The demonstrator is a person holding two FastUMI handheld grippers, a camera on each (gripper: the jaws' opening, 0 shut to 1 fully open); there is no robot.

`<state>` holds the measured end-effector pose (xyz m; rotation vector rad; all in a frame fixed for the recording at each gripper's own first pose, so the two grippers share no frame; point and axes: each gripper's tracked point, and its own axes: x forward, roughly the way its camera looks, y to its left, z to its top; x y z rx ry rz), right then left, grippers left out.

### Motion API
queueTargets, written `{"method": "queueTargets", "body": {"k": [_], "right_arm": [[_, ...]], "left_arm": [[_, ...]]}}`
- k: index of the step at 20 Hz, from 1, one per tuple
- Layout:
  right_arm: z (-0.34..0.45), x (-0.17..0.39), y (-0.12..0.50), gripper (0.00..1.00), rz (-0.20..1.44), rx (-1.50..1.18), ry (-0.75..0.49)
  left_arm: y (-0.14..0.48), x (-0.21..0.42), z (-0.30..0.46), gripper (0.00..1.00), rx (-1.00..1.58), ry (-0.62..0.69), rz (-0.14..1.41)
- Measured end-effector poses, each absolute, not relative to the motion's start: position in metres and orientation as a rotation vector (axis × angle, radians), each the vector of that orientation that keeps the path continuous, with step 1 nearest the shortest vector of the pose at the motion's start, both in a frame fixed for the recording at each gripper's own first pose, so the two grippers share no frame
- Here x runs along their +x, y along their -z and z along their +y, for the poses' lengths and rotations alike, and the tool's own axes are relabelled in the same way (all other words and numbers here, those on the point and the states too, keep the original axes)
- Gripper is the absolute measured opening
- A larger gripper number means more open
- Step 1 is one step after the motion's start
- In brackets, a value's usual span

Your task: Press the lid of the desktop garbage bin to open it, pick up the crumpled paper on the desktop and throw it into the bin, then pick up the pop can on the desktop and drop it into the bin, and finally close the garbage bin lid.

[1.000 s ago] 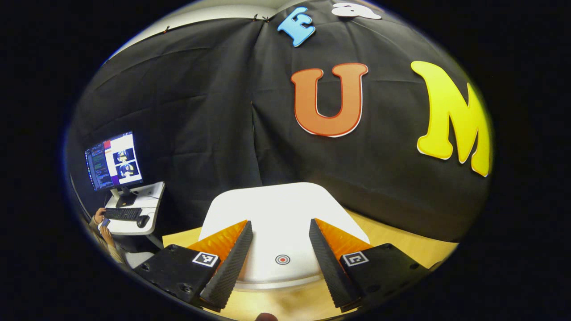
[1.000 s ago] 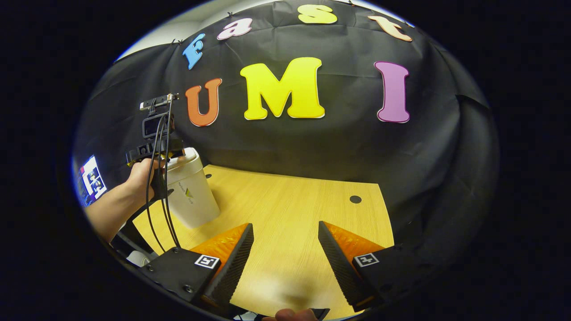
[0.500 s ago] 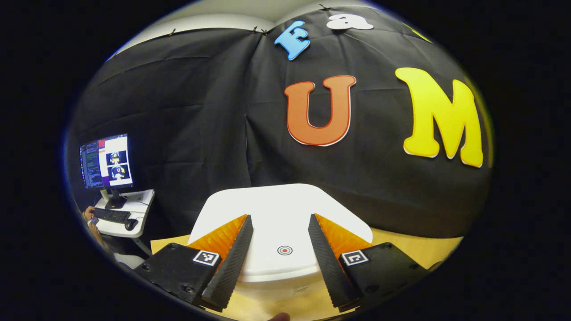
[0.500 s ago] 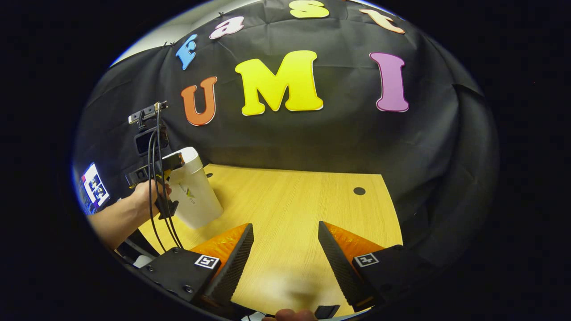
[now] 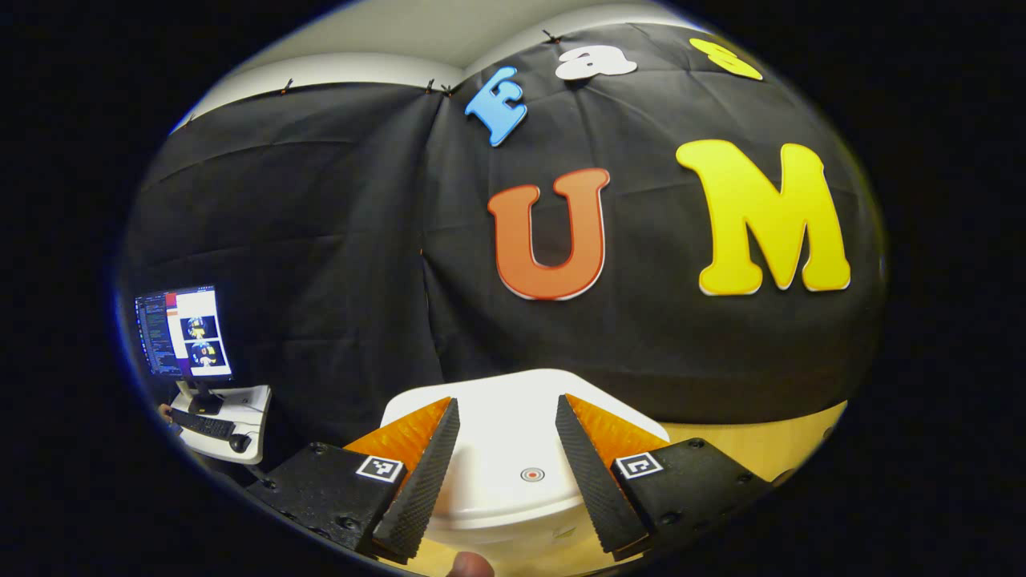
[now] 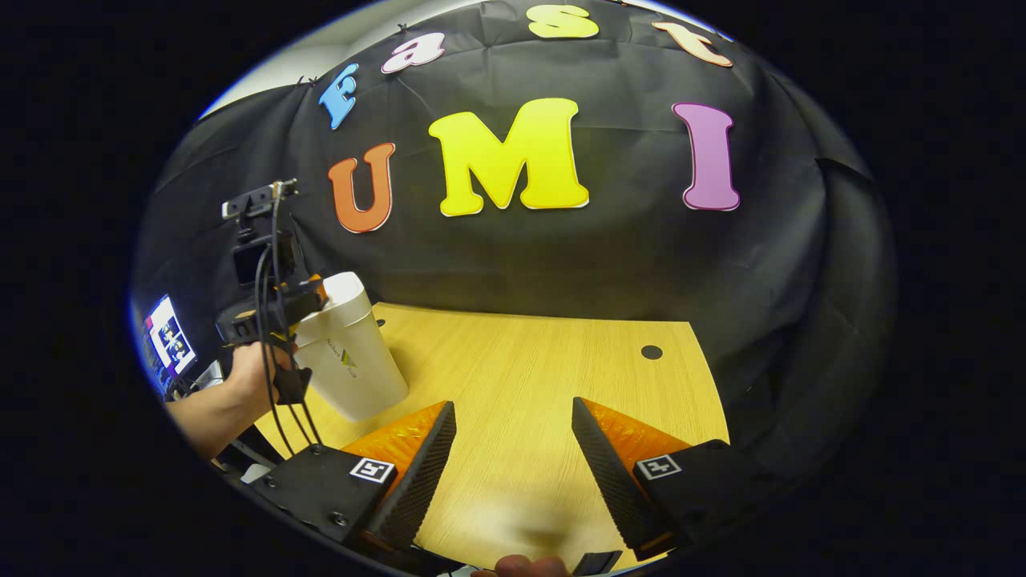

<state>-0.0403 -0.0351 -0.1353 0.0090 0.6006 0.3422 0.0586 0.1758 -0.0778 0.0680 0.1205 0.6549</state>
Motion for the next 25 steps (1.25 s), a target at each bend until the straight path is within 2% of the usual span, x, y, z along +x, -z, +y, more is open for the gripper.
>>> {"method": "queueTargets", "body": {"k": [6,10,13,14,15,19,25], "right_arm": [[-0.026,-0.019,0.085,0.94,0.414,-0.017,-0.252],[-0.016,-0.014,0.038,0.94,0.245,-0.026,-0.193],[0.0,-0.024,0.026,0.93,0.188,-0.052,-0.18],[0.004,-0.028,0.025,0.93,0.174,-0.061,-0.175],[0.009,-0.032,0.024,0.93,0.166,-0.064,-0.169],[0.02,-0.046,0.019,0.94,0.133,-0.034,-0.143],[0.012,-0.055,0.016,0.94,0.101,-0.012,-0.074]], "left_arm": [[0.014,0.05,0.127,0.9,0.058,-0.363,0.034],[0.004,0.026,0.076,0.93,0.023,-0.191,0.052],[0.008,-0.002,0.056,0.95,0.012,-0.096,0.054],[0.009,-0.008,0.051,1.0,0.006,-0.073,0.051],[0.011,-0.017,0.044,0.95,-0.008,-0.047,0.049],[0.001,-0.04,0.019,0.96,-0.014,0.022,0.009],[0.009,-0.052,0.017,0.96,-0.066,0.03,0.029]]}}
